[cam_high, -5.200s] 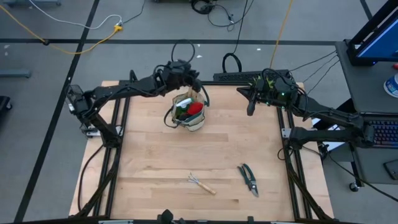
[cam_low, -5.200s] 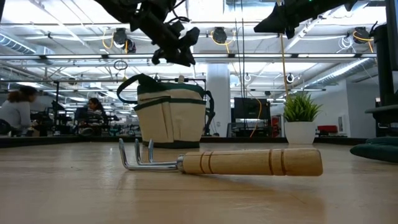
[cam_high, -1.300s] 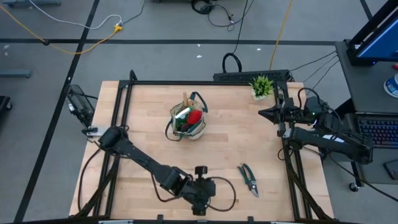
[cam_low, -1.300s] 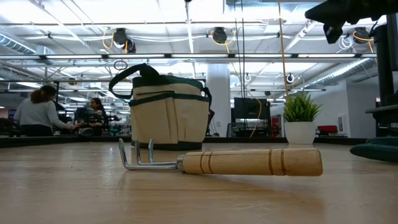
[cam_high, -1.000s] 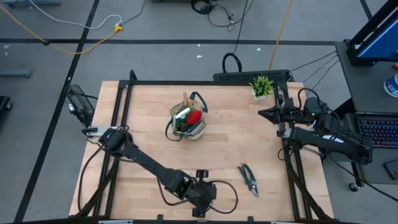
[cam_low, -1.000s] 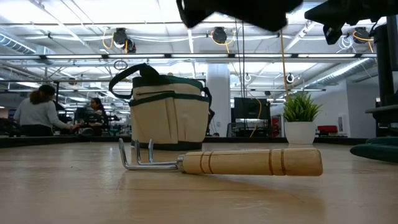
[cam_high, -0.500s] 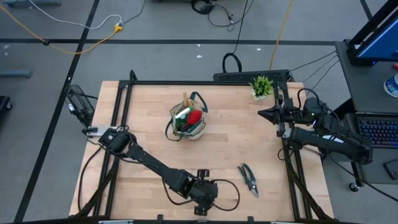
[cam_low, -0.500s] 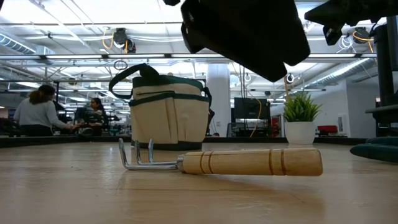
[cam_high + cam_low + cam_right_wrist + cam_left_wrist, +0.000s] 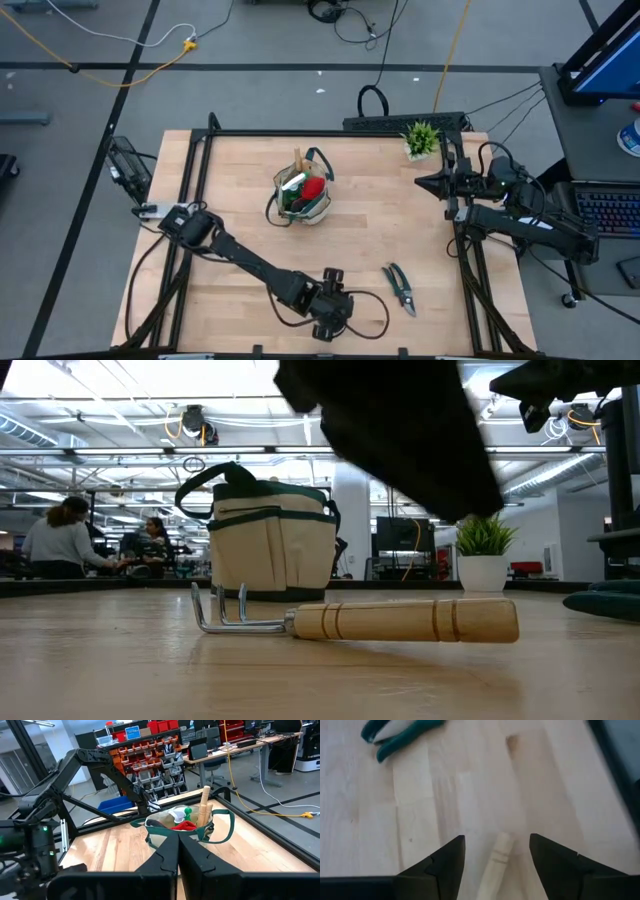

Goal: Pick & Place Garden tools in Gardening bag
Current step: Put the hand rake into the gardening bag

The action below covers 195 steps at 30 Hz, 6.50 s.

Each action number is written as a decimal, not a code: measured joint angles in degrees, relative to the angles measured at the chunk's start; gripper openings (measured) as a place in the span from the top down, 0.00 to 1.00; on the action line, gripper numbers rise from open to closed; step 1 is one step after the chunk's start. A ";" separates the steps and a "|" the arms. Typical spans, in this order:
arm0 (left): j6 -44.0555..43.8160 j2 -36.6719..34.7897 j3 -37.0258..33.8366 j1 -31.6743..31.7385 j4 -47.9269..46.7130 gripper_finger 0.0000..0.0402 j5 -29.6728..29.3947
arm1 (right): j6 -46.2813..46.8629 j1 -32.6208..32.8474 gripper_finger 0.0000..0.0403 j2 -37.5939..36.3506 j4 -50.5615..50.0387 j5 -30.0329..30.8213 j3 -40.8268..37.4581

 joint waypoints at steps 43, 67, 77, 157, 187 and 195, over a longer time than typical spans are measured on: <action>5.12 5.65 -3.01 2.00 6.85 0.44 8.19 | -0.09 -0.02 1.00 0.02 0.00 0.06 0.07; -1.72 4.23 -3.43 2.53 5.77 0.83 6.05 | 0.03 -0.02 1.00 0.04 -0.02 0.23 0.07; -1.60 -8.61 -3.45 5.67 1.46 0.83 -7.01 | 0.16 -0.02 1.00 0.04 -0.02 0.25 0.07; 8.69 -47.06 -59.34 45.40 80.10 0.83 -5.92 | 8.98 -0.02 1.00 0.02 -0.04 0.54 0.04; -1.83 -46.32 -59.30 63.18 77.97 0.83 57.75 | 11.42 -0.04 1.00 0.04 -0.07 2.09 0.02; 1.08 -46.35 -59.28 63.10 82.01 0.83 59.51 | 11.98 -0.04 1.00 0.04 -0.04 2.07 0.03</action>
